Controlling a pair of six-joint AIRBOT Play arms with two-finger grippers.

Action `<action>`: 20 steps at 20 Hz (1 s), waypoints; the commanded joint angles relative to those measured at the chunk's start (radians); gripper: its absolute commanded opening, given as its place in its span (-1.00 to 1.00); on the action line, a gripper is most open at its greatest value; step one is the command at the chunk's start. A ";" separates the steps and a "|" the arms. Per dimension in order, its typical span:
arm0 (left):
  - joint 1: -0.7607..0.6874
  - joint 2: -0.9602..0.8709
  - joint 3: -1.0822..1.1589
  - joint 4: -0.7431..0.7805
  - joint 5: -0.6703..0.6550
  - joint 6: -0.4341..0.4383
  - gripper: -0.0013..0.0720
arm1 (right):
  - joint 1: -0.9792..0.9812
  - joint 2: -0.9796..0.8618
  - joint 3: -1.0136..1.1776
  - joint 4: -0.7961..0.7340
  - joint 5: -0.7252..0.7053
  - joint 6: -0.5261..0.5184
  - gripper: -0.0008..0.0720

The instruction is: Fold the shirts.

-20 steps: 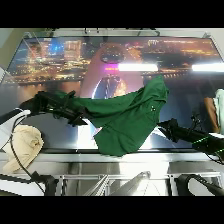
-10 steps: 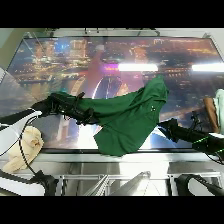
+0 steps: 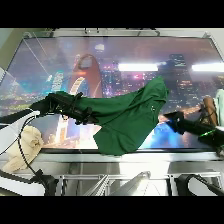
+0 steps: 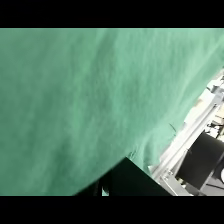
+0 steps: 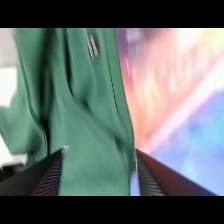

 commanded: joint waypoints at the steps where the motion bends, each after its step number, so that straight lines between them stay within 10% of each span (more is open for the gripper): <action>1: 0.015 0.000 0.001 -0.003 0.041 0.002 -0.88 | -0.070 -0.097 0.224 -0.148 0.018 0.117 0.48; 2: 0.014 0.000 0.001 -0.004 0.042 0.002 -0.82 | -0.069 -0.145 0.286 -0.170 0.032 0.142 0.48; 4: 0.010 0.000 0.001 -0.006 0.055 0.002 0.38 | -0.051 -0.244 0.372 -0.162 0.043 0.150 0.48; 5: 0.010 0.000 0.001 -0.006 0.070 0.002 0.62 | -0.044 -0.294 0.405 -0.149 0.041 0.149 0.48; 13: 0.010 0.000 0.001 -0.056 0.101 -0.008 0.60 | -0.014 -0.534 0.525 -0.072 0.041 0.148 0.46; 18: 0.010 0.000 0.001 -0.093 0.044 -0.018 -0.89 | 0.064 -0.559 0.559 -0.061 0.006 0.153 0.36; 20: 0.010 0.000 0.001 -0.092 0.041 -0.018 -0.89 | 0.100 -0.567 0.575 -0.060 -0.008 0.168 0.34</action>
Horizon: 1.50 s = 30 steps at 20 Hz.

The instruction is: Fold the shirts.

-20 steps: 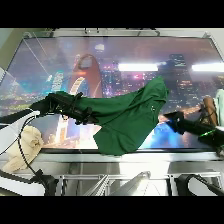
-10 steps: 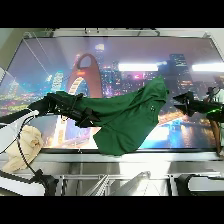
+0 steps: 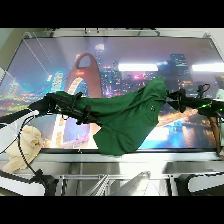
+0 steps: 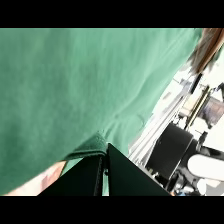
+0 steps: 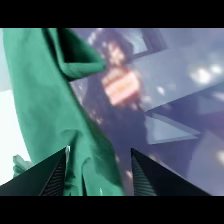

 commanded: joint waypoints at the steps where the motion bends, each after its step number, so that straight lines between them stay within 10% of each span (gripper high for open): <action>1: 0.001 0.000 0.000 -0.009 -0.022 -0.003 -0.89 | 0.059 -0.025 0.034 -0.005 -0.029 0.026 0.34; 4: 0.001 0.000 0.000 -0.009 -0.022 -0.003 -0.89 | 0.103 -0.053 0.061 -0.004 -0.014 0.056 0.17; 6: 0.001 0.001 0.000 -0.010 -0.022 -0.002 -0.89 | 0.126 -0.057 0.062 0.010 0.002 0.051 -0.68; 8: 0.003 0.011 0.000 -0.010 -0.008 0.022 -0.89 | 0.128 -0.046 0.069 0.085 0.084 -0.023 -0.93; 16: 0.219 0.452 0.197 -0.090 0.360 -0.023 -0.89 | -0.155 0.388 0.332 0.272 0.362 -0.025 -0.93; 24: 0.845 0.981 0.951 -0.087 0.223 -0.063 -0.89 | -0.563 0.929 0.552 0.599 0.442 -0.132 -0.93; 30: 0.637 0.831 1.061 -0.007 0.241 -0.078 -0.88 | -0.469 0.955 0.549 0.399 0.497 -0.087 -0.93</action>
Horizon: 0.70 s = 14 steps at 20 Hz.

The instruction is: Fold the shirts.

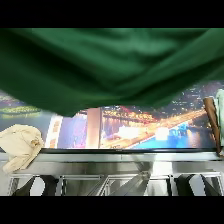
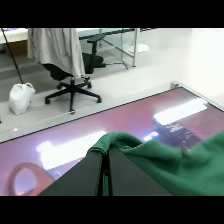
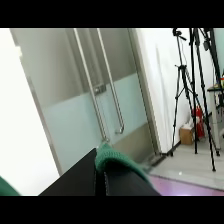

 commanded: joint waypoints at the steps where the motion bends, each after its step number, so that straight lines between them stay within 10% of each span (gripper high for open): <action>1: -0.163 -0.106 -0.013 0.116 0.034 -0.012 -0.89 | 0.124 -0.005 -0.016 -0.264 -0.007 0.020 -0.93; 6: -0.469 -0.442 -0.293 0.397 0.016 0.074 -0.89 | 0.603 -0.175 -0.291 -0.707 -0.315 0.019 -0.93; 10: -0.521 -0.826 -0.277 0.409 -0.066 0.111 -0.88 | 0.708 -0.520 -0.394 -0.773 -0.625 0.019 -0.93; 11: -0.521 -0.914 -0.234 0.407 -0.054 0.105 -0.67 | 0.704 -0.608 -0.392 -0.753 -0.661 0.019 -0.71; 12: -0.515 -0.999 -0.175 0.407 -0.023 0.076 0.09 | 0.692 -0.693 -0.380 -0.740 -0.673 0.019 0.26; 13: -0.504 -1.062 -0.118 0.406 0.011 0.031 0.77 | 0.674 -0.754 -0.361 -0.741 -0.652 0.019 0.55; 14: -0.491 -1.110 -0.059 0.401 0.058 0.003 0.98 | 0.642 -0.793 -0.342 -0.741 -0.600 0.019 0.37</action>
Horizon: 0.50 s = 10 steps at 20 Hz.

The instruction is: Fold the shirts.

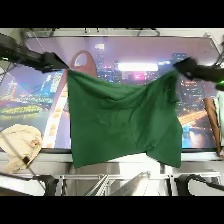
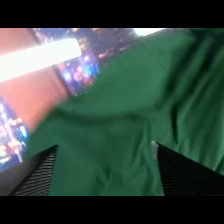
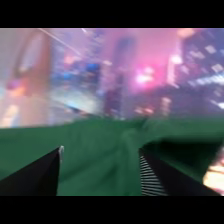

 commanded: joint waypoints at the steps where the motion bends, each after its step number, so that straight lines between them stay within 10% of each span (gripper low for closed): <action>1: 0.021 -0.224 0.163 0.013 0.124 -0.074 0.98 | -0.055 -0.187 0.022 -0.023 0.013 0.000 0.29; 5: 0.097 -0.166 0.124 0.012 0.221 -0.127 0.97 | -0.280 -0.132 0.018 -0.081 0.289 0.000 0.30; 10: 0.114 0.190 -0.542 0.049 0.187 -0.070 0.97 | -0.532 -0.056 -0.119 -0.224 0.447 -0.044 0.30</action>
